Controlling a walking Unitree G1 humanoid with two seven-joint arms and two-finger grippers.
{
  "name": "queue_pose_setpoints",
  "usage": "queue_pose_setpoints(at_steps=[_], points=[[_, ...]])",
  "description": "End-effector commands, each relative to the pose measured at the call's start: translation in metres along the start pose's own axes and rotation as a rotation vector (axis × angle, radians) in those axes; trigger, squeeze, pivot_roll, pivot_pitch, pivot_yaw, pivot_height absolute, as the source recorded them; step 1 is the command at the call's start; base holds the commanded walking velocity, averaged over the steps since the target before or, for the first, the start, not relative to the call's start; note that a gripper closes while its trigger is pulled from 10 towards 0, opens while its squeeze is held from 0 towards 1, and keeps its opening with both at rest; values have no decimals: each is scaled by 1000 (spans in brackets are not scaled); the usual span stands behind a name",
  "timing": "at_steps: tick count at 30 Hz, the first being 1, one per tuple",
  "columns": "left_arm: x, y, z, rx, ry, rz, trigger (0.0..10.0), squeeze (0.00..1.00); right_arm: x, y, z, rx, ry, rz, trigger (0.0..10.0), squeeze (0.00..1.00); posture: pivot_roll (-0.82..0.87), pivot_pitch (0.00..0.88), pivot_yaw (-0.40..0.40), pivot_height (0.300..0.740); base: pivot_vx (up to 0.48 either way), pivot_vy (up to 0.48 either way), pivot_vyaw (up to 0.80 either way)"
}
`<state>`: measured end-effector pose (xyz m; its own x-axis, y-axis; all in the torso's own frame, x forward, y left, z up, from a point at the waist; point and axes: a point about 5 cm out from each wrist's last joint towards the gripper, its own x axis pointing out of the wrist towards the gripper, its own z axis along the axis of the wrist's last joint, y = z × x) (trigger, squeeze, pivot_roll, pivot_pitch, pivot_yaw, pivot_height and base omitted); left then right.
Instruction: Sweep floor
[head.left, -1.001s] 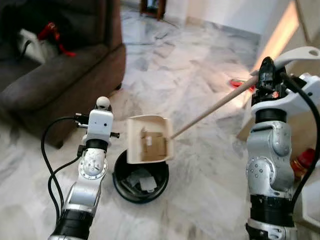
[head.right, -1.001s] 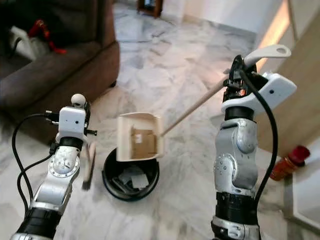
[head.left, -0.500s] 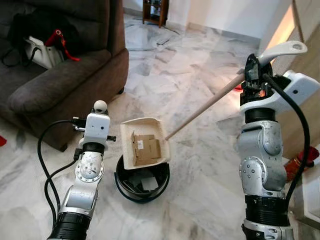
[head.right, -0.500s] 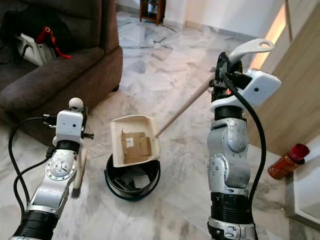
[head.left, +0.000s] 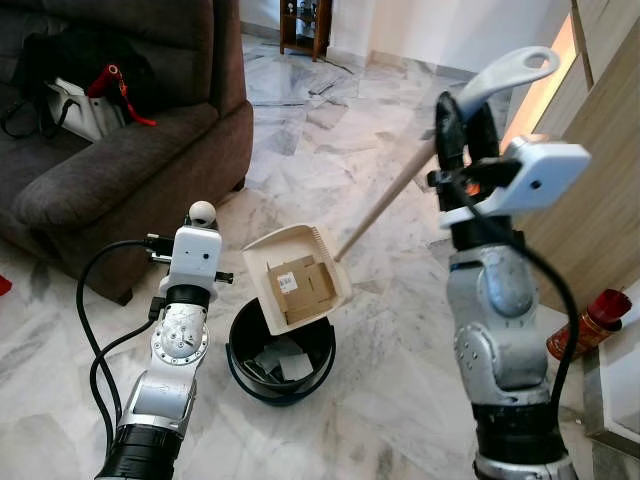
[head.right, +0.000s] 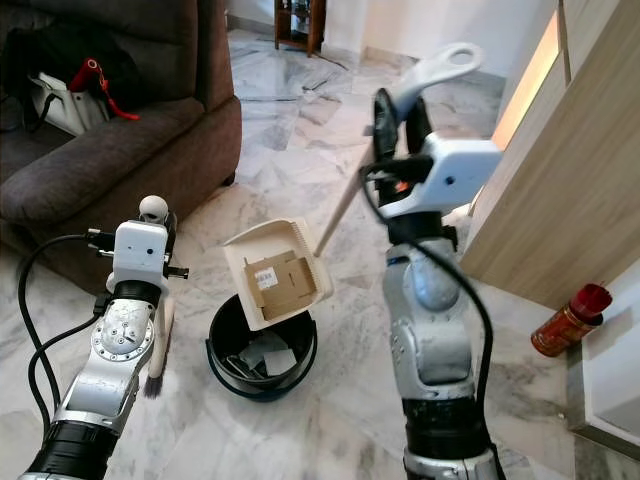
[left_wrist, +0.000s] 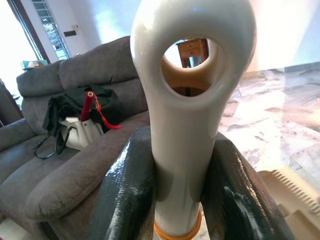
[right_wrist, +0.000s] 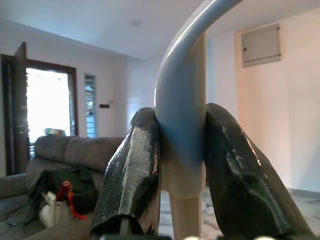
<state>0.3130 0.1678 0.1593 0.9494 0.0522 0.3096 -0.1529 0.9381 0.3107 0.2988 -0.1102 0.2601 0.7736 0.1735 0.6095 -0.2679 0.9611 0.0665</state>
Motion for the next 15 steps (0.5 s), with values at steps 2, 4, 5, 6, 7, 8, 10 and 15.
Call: queue_pose_setpoints(at_steps=[2,4,5,6,7,8,10,15], points=[[4,2,15,1,-75,-1,10000,0,-2,18,23,10,-123,71,10000,0,116,91,-63,740,0,0,0],[4,2,15,1,-75,0,10000,0,-4,25,23,7,-126,98,10000,0,117,92,-63,740,0,0,0],[4,2,15,1,-76,0,10000,0,-5,28,23,3,-127,113,10000,0,116,91,-63,740,0,0,0],[4,2,15,1,-76,-1,10000,0,-6,30,23,-1,-128,118,10000,0,116,92,-63,740,0,0,0],[4,2,15,1,-76,-1,10000,0,-8,34,22,-14,-130,134,10000,0,116,92,-63,740,0,0,0],[4,2,15,1,-76,-2,10000,0,-9,38,23,-44,-136,160,10000,0,117,92,-62,740,0,0,0],[4,2,15,0,-77,-3,10000,0,-11,45,23,-83,-147,200,10000,0,115,92,-62,740,0,0,0],[4,2,15,-2,-81,-4,10000,0,-13,56,26,-50,-160,219,10000,0,115,91,-62,740,0,0,0]])
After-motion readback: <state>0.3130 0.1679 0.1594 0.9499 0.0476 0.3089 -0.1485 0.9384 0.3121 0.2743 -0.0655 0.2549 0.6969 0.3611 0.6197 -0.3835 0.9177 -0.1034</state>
